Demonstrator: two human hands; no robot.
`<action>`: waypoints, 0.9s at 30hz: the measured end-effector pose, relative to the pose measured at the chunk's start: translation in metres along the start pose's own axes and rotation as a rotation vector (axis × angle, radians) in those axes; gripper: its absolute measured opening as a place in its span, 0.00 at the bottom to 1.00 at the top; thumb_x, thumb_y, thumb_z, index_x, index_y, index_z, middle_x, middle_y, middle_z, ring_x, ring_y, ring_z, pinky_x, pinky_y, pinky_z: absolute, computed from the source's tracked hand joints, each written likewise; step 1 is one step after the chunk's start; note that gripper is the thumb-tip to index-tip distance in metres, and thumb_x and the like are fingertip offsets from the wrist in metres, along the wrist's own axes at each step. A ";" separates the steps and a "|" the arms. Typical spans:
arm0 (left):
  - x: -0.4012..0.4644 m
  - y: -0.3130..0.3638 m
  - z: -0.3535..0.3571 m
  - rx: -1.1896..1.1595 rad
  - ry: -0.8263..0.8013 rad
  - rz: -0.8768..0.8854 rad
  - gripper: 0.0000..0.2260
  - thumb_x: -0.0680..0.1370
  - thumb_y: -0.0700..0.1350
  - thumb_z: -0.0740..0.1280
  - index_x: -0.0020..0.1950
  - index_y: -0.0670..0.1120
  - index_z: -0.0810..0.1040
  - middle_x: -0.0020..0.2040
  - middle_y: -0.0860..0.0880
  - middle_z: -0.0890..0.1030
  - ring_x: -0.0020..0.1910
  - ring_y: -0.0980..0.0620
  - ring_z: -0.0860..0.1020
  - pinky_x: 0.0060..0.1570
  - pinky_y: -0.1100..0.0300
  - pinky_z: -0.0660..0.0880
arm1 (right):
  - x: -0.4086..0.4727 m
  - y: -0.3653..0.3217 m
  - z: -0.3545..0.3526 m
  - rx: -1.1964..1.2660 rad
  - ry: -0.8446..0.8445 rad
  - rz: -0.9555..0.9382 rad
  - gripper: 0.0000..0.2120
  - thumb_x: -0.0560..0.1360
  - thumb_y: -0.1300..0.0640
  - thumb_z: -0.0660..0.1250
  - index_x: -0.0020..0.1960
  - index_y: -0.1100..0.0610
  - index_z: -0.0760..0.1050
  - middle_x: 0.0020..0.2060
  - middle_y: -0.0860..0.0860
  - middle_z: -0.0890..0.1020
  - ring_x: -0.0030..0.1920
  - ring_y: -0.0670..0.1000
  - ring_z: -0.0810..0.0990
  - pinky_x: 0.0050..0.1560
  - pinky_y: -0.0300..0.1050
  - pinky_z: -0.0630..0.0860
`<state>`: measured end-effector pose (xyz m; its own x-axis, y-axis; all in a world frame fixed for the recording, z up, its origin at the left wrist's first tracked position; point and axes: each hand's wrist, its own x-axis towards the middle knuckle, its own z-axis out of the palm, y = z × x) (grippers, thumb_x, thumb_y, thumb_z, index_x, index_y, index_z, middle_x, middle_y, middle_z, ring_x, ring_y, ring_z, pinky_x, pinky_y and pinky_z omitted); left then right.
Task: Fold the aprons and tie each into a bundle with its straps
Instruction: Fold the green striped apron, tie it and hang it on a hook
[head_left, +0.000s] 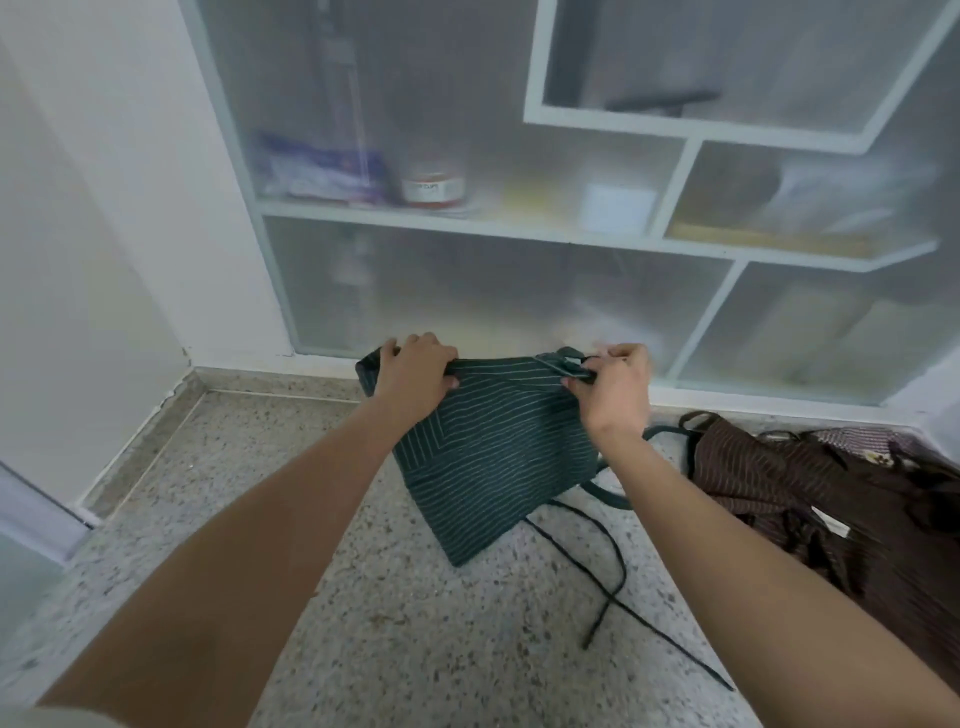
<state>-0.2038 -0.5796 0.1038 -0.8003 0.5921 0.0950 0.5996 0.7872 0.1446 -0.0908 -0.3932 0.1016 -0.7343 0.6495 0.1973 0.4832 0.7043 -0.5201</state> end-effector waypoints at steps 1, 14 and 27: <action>0.002 0.004 -0.006 0.014 0.019 0.051 0.09 0.79 0.48 0.62 0.57 0.47 0.75 0.54 0.46 0.76 0.59 0.45 0.72 0.68 0.43 0.56 | 0.001 0.000 -0.005 -0.122 0.003 -0.070 0.12 0.73 0.56 0.71 0.55 0.58 0.80 0.65 0.55 0.68 0.67 0.55 0.64 0.65 0.46 0.66; 0.005 -0.003 -0.023 0.299 0.013 -0.158 0.10 0.78 0.46 0.64 0.58 0.46 0.77 0.56 0.46 0.77 0.61 0.45 0.71 0.67 0.40 0.60 | 0.000 -0.008 -0.020 -0.111 -0.136 -0.080 0.12 0.77 0.67 0.60 0.55 0.60 0.79 0.50 0.61 0.82 0.51 0.61 0.80 0.47 0.48 0.75; -0.006 -0.009 -0.020 -0.129 0.292 -0.369 0.06 0.78 0.40 0.64 0.54 0.43 0.74 0.51 0.43 0.77 0.53 0.43 0.74 0.53 0.49 0.68 | -0.006 0.002 -0.025 -0.176 -0.103 0.089 0.11 0.79 0.63 0.58 0.57 0.56 0.76 0.50 0.58 0.81 0.50 0.60 0.79 0.40 0.46 0.70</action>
<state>-0.2039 -0.5936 0.1217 -0.9397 0.1897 0.2844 0.2838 0.8967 0.3396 -0.0735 -0.3880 0.1204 -0.7254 0.6851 0.0667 0.6174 0.6904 -0.3770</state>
